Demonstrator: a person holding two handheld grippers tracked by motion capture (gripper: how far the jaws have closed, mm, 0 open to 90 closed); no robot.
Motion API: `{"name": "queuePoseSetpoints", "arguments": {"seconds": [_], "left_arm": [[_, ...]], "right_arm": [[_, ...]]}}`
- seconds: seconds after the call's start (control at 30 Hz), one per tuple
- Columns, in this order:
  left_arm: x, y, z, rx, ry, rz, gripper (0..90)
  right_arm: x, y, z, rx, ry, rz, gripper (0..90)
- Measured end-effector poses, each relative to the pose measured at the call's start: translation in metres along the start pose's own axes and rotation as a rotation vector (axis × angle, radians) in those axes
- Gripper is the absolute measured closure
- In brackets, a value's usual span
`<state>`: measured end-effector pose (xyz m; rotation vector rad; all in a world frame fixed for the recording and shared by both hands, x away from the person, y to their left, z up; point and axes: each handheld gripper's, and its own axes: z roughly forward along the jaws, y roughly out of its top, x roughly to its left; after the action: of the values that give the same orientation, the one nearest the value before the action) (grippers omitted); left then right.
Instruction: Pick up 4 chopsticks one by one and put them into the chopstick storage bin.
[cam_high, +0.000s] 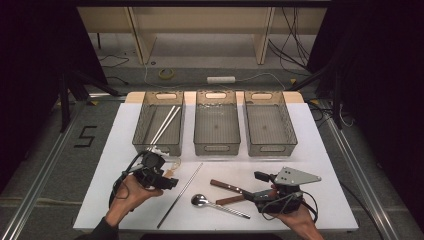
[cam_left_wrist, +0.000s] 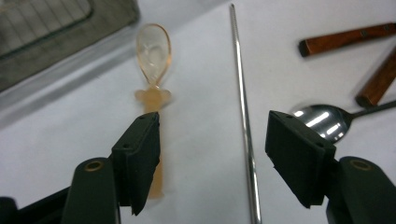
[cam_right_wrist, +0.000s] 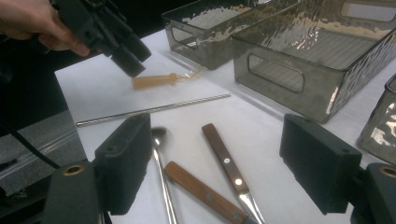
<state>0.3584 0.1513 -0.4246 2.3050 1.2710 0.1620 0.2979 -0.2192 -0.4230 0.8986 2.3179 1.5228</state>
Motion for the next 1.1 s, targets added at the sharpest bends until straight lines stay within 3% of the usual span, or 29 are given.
{"name": "queuePoseSetpoints", "arguments": {"seconds": [0.47, 1.1], "left_arm": [[-0.018, -0.016, 0.015, 0.110, 0.000, 0.060, 38.6], [-0.032, -0.027, 0.030, 0.220, -0.015, 0.127, 59.5]], "right_arm": [[0.001, 0.000, 0.000, 0.003, -0.001, -0.004, 26.3], [0.001, 0.000, 0.000, 0.003, 0.000, -0.008, 26.3]]}}
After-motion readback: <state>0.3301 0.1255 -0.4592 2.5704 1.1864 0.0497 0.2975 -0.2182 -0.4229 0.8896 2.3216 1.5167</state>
